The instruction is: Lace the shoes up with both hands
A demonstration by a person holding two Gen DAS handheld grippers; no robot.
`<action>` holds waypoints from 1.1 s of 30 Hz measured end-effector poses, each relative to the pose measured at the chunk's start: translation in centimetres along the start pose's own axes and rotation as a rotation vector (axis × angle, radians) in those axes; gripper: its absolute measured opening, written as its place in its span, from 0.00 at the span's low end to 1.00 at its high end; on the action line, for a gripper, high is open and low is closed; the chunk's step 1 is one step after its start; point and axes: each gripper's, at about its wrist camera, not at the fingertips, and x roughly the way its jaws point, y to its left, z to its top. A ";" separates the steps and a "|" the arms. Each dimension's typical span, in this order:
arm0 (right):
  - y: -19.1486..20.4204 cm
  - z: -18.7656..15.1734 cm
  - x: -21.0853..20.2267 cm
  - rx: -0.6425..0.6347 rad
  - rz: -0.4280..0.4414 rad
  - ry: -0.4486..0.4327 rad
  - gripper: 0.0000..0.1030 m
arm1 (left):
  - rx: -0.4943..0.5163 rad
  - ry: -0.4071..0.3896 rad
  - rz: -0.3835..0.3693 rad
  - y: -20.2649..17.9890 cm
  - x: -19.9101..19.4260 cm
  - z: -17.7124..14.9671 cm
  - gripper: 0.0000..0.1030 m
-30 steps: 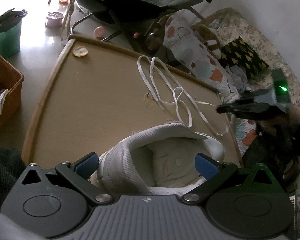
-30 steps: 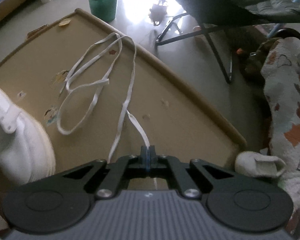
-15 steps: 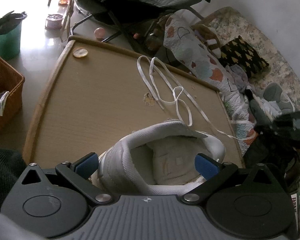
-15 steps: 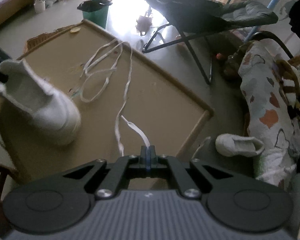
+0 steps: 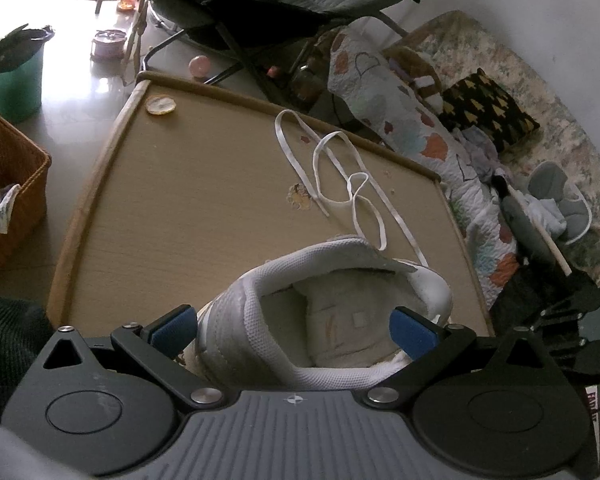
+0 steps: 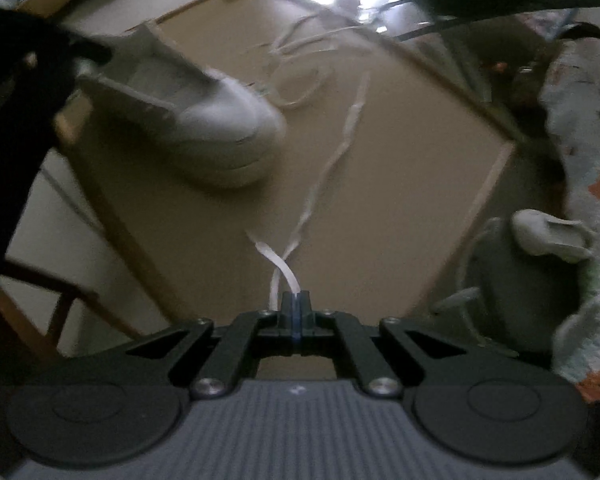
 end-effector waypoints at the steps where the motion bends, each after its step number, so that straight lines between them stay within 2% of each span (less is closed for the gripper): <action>1: 0.4 0.2 0.3 -0.019 0.014 0.006 0.00 | 0.000 0.001 0.001 0.0 0.1 0.0 1.00; 5: 2.0 0.8 1.3 -0.107 0.061 0.042 0.00 | 0.001 0.003 0.004 -0.1 0.1 0.0 1.00; 10: 2.7 1.3 2.2 -0.187 0.029 0.071 0.01 | -0.001 0.007 0.006 0.0 0.2 0.0 1.00; 16: 3.7 1.7 2.2 -0.263 0.011 0.109 0.06 | -0.004 0.008 0.005 0.2 0.4 0.0 1.00; 20: 4.1 2.0 1.6 -0.299 0.009 0.092 0.09 | -0.007 0.007 0.003 0.1 0.5 -0.1 1.00; 23: 4.5 2.4 1.0 -0.327 0.010 0.069 0.15 | -0.007 0.007 0.004 0.1 0.5 -0.2 1.00; 29: 5.5 3.4 1.9 -0.438 0.024 0.070 0.16 | -0.004 0.008 0.006 0.0 0.5 -0.1 1.00; 33: 5.8 4.3 2.8 -0.474 0.062 0.079 0.16 | -0.002 0.009 0.006 0.1 0.4 -0.1 1.00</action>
